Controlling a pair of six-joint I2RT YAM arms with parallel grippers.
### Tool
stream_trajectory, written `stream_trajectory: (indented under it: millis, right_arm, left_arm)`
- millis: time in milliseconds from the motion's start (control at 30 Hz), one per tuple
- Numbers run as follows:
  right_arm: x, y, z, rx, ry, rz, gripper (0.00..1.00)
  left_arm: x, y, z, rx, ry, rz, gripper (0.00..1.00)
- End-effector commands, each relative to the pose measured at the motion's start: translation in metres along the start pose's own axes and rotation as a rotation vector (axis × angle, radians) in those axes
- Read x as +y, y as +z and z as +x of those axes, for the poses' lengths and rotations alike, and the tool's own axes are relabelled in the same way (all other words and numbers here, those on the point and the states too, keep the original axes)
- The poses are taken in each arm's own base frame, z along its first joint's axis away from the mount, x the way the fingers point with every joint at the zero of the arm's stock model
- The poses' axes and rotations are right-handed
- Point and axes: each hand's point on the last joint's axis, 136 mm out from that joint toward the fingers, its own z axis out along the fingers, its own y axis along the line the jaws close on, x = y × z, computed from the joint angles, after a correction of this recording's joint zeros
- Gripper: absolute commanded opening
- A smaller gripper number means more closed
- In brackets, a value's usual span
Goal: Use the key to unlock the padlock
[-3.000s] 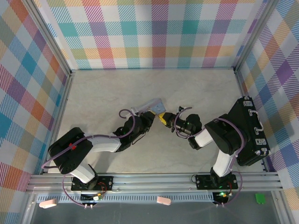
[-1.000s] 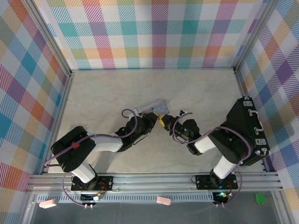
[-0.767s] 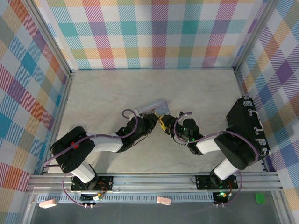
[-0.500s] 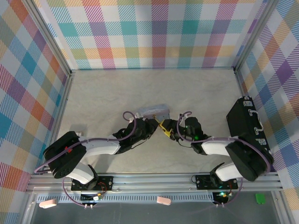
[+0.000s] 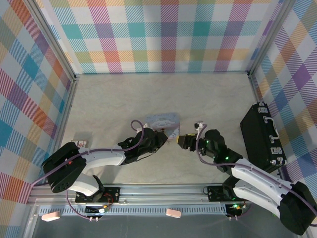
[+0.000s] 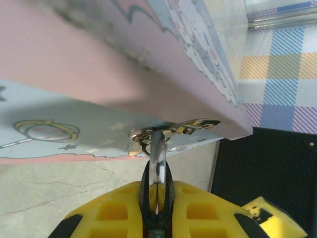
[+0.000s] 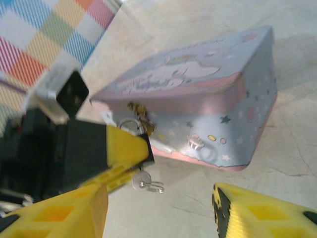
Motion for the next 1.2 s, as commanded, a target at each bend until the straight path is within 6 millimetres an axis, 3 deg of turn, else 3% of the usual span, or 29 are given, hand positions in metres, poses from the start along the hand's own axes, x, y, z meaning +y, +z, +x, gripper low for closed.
stream_trajectory:
  millis: [0, 200, 367, 500, 833, 1033, 1167]
  right_arm:
    - [-0.005, 0.005, 0.000, -0.068, -0.251, 0.049, 0.57]
    - [0.008, 0.007, -0.001, -0.108, -0.429, 0.037, 0.54]
    - [0.028, 0.012, 0.023, -0.038, -0.659, -0.028, 0.52]
    - [0.040, 0.014, 0.028, -0.060, -0.731, -0.064, 0.50]
    - [0.044, 0.030, 0.024, -0.134, -0.872, 0.005, 0.46]
    - [0.040, 0.041, 0.038, -0.105, -0.940, 0.024, 0.45]
    - [0.034, 0.044, 0.036, -0.111, -0.975, 0.084, 0.43]
  left_arm:
    - [-0.019, -0.001, -0.004, 0.005, 0.003, 0.041, 0.00]
    - [-0.014, -0.006, -0.007, 0.003, 0.013, 0.008, 0.00]
    - [-0.016, -0.004, -0.006, 0.021, 0.020, 0.006, 0.00]
    - [-0.018, -0.003, -0.003, 0.038, 0.019, 0.016, 0.00]
    - [-0.025, 0.000, 0.003, 0.077, 0.011, 0.061, 0.00]
    - [-0.028, 0.001, 0.006, 0.091, 0.012, 0.079, 0.00]
    - [-0.028, 0.000, 0.006, 0.089, 0.012, 0.082, 0.00]
